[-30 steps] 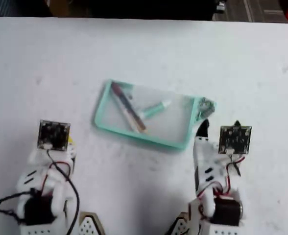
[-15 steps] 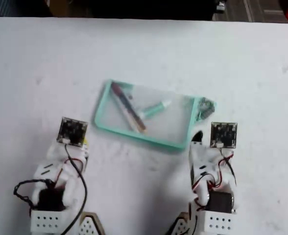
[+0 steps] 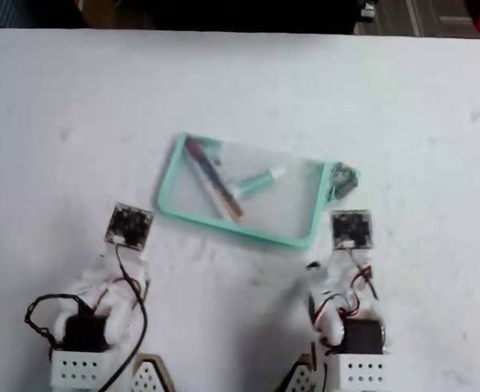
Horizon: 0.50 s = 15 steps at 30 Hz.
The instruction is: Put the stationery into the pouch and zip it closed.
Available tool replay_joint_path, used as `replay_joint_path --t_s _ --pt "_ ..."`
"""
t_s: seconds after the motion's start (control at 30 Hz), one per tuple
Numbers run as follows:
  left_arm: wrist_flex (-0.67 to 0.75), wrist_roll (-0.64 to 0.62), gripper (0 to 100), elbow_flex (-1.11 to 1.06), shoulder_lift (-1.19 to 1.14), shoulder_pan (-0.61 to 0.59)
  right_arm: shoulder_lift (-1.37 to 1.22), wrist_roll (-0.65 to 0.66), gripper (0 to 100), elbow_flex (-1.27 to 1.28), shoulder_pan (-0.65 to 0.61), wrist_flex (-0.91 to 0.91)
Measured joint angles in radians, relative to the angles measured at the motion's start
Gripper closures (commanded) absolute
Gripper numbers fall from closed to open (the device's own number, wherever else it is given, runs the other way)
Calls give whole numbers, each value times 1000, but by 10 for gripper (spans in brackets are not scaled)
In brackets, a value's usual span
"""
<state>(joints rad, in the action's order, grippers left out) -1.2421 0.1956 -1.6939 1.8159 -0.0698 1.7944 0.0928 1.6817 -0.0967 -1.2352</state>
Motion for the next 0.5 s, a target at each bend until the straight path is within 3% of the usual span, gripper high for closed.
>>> replay_joint_path --t_s 0.17,0.37,0.43,0.5 --pt "-35 0 976 0 0 -8 0 0 745 0 -112 -25" --pt "-35 0 976 0 0 -72 0 0 993 0 -117 -25" --pt "-35 0 976 0 0 -84 0 0 955 0 -117 -25" --pt "-35 0 976 0 0 -92 0 0 983 0 -117 -25"
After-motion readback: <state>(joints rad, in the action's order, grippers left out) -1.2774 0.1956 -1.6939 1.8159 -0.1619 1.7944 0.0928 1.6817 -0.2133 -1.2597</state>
